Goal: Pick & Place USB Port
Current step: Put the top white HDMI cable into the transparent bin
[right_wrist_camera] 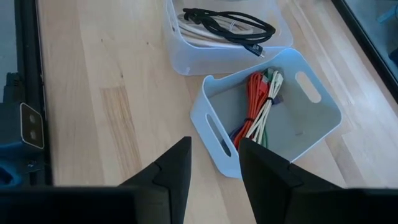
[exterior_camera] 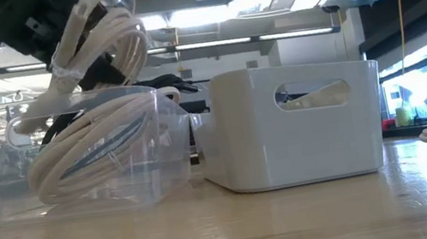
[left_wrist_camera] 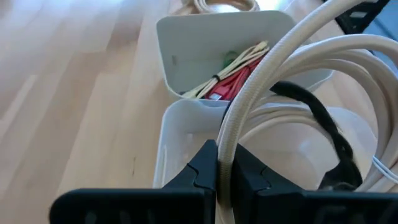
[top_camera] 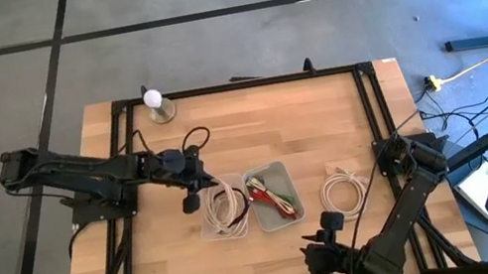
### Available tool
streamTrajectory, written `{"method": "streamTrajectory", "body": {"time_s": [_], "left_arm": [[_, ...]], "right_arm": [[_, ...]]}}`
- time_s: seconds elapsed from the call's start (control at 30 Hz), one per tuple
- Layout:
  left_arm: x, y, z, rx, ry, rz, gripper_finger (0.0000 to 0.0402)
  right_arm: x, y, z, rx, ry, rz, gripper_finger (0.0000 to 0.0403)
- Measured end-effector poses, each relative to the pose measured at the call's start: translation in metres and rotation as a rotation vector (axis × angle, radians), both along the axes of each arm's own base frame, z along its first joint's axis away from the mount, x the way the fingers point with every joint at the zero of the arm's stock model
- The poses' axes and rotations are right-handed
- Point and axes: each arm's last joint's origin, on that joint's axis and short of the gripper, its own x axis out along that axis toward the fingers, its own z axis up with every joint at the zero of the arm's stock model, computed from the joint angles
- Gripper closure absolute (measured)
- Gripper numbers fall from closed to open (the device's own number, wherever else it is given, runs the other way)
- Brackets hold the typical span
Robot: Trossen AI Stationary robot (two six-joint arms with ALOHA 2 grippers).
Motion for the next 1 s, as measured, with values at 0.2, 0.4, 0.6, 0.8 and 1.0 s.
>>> {"method": "streamTrajectory", "body": {"time_s": [0.2,0.4,0.6,0.8,1.0], "left_arm": [[0.001,-0.001,-0.016,-0.016,-0.071,-0.042,0.0391],[0.008,-0.001,-0.043,-0.018,0.041,-0.039,0.0391],[0.025,-0.001,-0.063,-0.043,0.040,-0.064,0.0391],[0.034,0.007,-0.074,-0.093,0.021,-0.072,0.0391],[0.032,0.014,-0.067,-0.119,-0.009,-0.012,0.0350]], "right_arm": [[0.000,0.000,0.000,-0.001,0.001,-0.001,0.0265],[0.001,-0.001,0.000,-0.002,0.001,-0.001,0.0265],[0.001,-0.001,0.000,-0.003,0.002,0.001,0.0265],[0.001,-0.001,0.000,-0.003,0.002,0.001,0.0265],[0.001,-0.001,0.000,-0.002,0.001,0.001,0.0265]]}}
